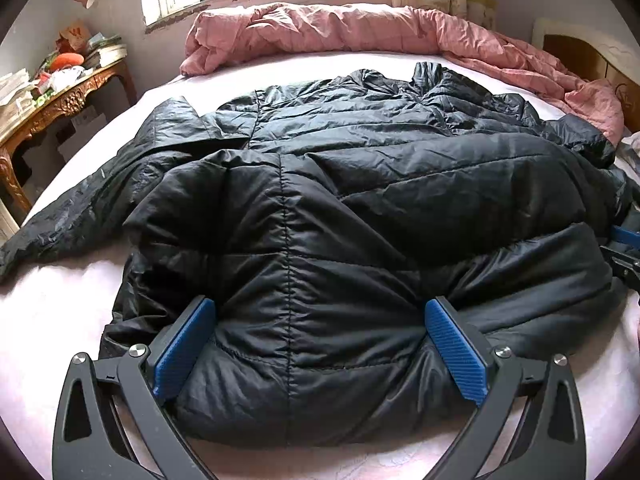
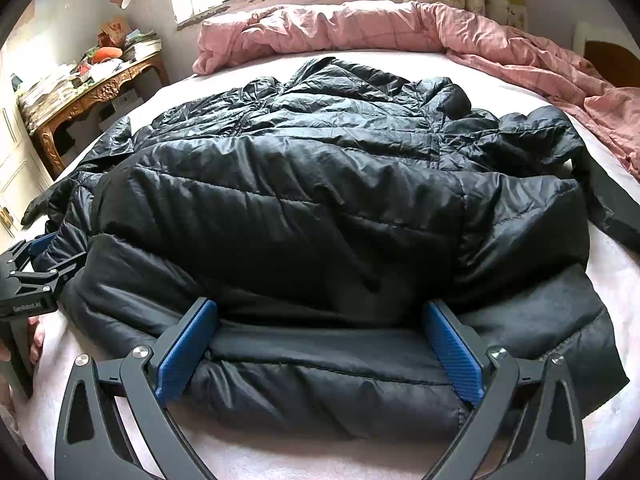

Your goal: Fold large clothes

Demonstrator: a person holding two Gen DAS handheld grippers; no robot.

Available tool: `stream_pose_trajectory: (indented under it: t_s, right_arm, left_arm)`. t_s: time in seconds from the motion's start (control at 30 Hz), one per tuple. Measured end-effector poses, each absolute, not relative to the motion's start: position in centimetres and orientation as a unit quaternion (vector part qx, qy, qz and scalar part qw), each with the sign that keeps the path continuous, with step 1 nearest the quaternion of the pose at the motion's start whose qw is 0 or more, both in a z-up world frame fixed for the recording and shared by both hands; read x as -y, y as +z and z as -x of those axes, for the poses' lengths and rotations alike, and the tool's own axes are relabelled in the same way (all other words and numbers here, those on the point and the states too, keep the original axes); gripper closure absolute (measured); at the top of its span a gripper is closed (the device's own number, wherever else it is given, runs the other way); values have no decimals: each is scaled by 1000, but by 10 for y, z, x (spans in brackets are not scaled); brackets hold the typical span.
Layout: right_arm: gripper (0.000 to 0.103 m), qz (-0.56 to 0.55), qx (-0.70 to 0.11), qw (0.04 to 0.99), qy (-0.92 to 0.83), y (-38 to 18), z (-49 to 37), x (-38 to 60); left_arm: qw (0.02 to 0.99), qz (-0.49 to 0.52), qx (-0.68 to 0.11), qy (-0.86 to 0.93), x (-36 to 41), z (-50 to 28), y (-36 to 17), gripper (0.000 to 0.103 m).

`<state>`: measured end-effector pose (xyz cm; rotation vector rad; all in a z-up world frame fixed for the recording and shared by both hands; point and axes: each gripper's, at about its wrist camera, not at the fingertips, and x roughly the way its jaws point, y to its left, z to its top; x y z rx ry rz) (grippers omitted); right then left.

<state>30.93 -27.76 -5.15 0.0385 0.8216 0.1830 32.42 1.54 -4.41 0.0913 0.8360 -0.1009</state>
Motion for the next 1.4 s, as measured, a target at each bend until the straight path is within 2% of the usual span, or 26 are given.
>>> stream_pose_trajectory:
  t_s: [0.17, 0.33, 0.43, 0.57, 0.77, 0.9, 1.17, 1.2, 1.23, 1.27, 1.33, 1.37, 1.4]
  right_arm:
    - [1, -32, -376, 922, 84, -41, -302, 284]
    - [2, -41, -284, 956, 55, 3, -276, 308]
    - [2, -49, -238, 970, -17, 32, -262, 351]
    - [2, -128, -241, 957, -102, 48, -257, 453]
    - [3, -162, -253, 894, -333, 16, -246, 587]
    - [8, -319, -285, 847, -316, -36, -249, 658]
    - [7, -339, -247, 851, -317, -41, -260, 676]
    - [10, -344, -240, 850, -318, -41, -258, 678]
    - [23, -348, -236, 849, -321, -41, -254, 683]
    - [31, -352, -239, 845, -323, -41, -255, 685]
    - [65, -354, -246, 838, -334, -43, -256, 688]
    - [76, -355, -247, 837, -335, -43, -256, 689]
    - [99, -358, -245, 840, -327, -43, -255, 689]
  left_arm:
    - [922, -40, -383, -32, -18, -319, -37, 0]
    - [934, -33, -354, -24, -22, -311, -31, 0]
    - [935, -24, -354, -13, -27, -312, -31, 0]
    - [937, -23, -347, -13, -27, -310, -30, 0]
    - [940, -52, -337, 2, -18, -307, -30, 0]
    - [938, -44, -343, -1, -20, -309, -31, 0]
    - [936, -34, -350, -7, -22, -311, -33, 0]
    - [936, -32, -351, -8, -22, -311, -33, 0]
    - [935, -31, -353, -9, -23, -312, -33, 0]
    - [935, -31, -354, -9, -23, -312, -33, 0]
    - [934, -35, -355, -5, -21, -312, -33, 0]
    - [935, -40, -353, 0, -21, -312, -34, 0]
    - [935, -48, -352, 4, -19, -312, -34, 0]
